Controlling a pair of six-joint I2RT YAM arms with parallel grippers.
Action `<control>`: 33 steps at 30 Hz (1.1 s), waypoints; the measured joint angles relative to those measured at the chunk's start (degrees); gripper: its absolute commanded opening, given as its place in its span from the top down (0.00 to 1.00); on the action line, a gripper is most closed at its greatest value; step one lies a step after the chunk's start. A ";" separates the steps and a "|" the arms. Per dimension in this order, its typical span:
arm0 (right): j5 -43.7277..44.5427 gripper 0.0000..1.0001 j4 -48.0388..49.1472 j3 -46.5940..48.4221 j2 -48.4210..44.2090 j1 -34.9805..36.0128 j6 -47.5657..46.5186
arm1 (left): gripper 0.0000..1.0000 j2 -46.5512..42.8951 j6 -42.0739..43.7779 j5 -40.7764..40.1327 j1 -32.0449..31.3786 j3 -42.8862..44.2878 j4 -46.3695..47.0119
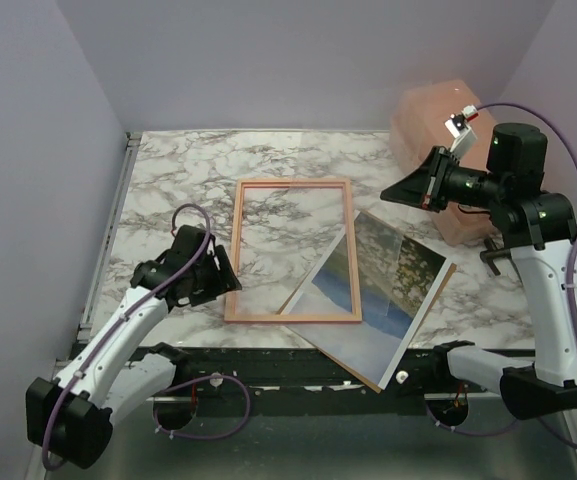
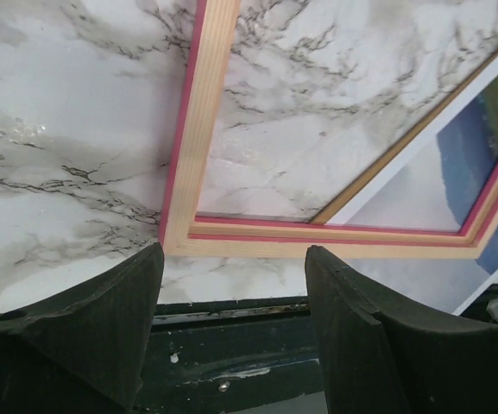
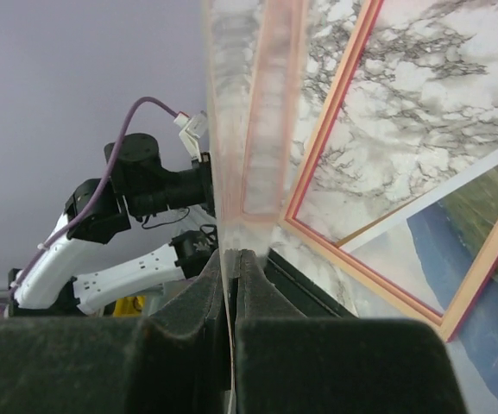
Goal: Put the photo into the frame
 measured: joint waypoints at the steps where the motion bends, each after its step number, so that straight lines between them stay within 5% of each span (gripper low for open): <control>1: -0.61 0.99 0.90 -0.15 0.24 0.00 0.70 | 0.32 -0.79 0.13 -0.26 0.00 0.70 -0.57; 17: -9.35 0.99 16.57 -14.01 7.96 0.00 7.50 | 0.39 -9.66 10.08 -2.62 0.00 15.54 -8.35; 33: -11.69 0.99 25.53 -20.37 15.65 2.86 10.38 | 0.53 2.78 12.07 -0.94 3.30 1.90 2.19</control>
